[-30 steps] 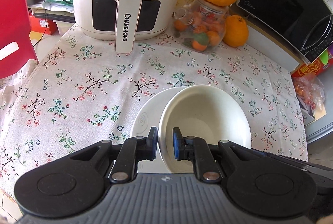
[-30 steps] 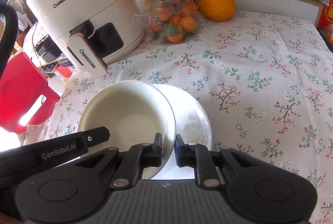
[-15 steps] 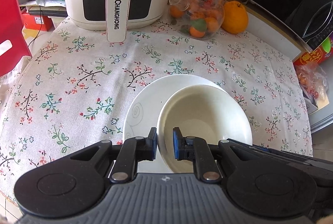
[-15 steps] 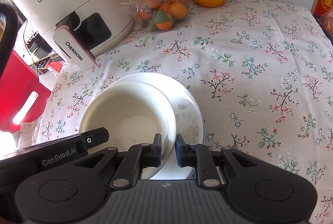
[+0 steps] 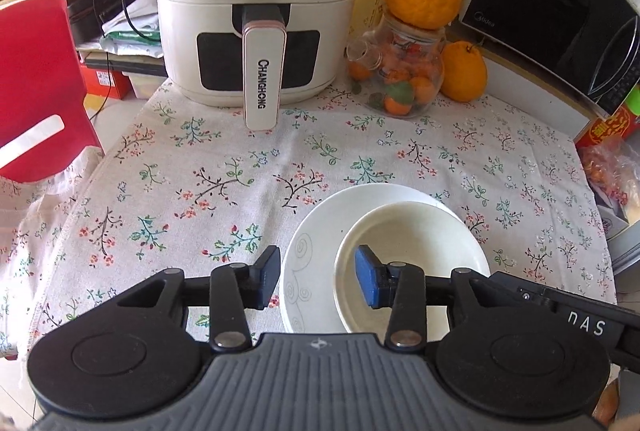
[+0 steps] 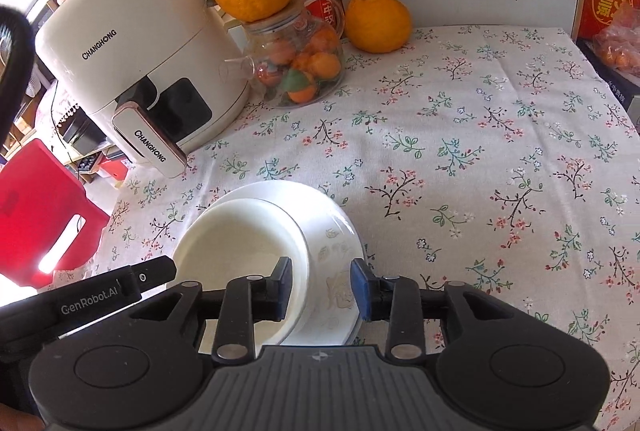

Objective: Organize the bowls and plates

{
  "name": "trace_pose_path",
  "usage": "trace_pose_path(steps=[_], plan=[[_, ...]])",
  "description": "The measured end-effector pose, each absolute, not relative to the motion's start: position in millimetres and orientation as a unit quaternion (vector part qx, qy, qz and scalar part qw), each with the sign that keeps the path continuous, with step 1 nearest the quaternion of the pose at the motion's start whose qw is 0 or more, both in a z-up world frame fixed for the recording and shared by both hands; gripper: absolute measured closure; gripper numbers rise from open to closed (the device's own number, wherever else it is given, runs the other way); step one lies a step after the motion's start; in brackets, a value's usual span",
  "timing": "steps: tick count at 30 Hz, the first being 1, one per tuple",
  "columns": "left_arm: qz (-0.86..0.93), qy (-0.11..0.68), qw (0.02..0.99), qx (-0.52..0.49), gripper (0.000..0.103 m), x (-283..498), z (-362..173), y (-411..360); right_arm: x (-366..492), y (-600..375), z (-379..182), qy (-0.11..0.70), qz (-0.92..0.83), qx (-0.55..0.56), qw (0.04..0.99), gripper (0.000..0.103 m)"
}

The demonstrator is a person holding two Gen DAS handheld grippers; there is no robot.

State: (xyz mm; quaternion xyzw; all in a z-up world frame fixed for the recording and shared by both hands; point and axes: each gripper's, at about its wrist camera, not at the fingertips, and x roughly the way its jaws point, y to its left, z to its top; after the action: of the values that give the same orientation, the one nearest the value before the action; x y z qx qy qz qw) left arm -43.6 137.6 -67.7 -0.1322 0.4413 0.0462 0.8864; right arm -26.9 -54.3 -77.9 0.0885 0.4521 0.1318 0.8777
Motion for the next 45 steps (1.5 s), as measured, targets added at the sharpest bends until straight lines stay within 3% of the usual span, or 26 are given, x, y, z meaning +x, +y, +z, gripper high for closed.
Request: trace_pose_path(steps=[13,16,18,19,24,40,45], plan=[[0.054,0.344,0.937,-0.005,0.019,-130.4,-30.1,114.3,-117.6,-88.7,-43.9,0.348,0.169,0.058,0.920,0.057],[0.052,0.338,0.940,-0.002,0.007,-147.3,-22.5,112.6,-134.7,-91.2,-39.8,0.328,0.166,0.037,0.929,0.042],[0.055,0.336,0.940,0.004,0.003,-155.4,-18.1,112.3,-144.9,-94.8,-36.4,0.321,0.166,0.030,0.932,0.021],[0.056,0.337,0.940,0.007,0.001,-157.7,-16.3,111.8,-148.5,-96.6,-35.1,0.322,0.169,0.029,0.931,0.016],[0.053,0.342,0.938,0.004,0.000,-169.5,-10.5,112.2,-164.8,-105.8,-35.7,0.333,0.177,0.034,0.925,0.007],[0.040,0.358,0.933,0.020,0.000,-195.0,-40.9,99.9,-193.6,-103.9,-69.4,0.352,0.131,0.016,0.927,0.006],[0.034,0.364,0.931,0.024,0.000,-203.3,-47.6,99.7,-208.3,-97.3,-65.3,0.325,0.123,0.003,0.938,0.004]])
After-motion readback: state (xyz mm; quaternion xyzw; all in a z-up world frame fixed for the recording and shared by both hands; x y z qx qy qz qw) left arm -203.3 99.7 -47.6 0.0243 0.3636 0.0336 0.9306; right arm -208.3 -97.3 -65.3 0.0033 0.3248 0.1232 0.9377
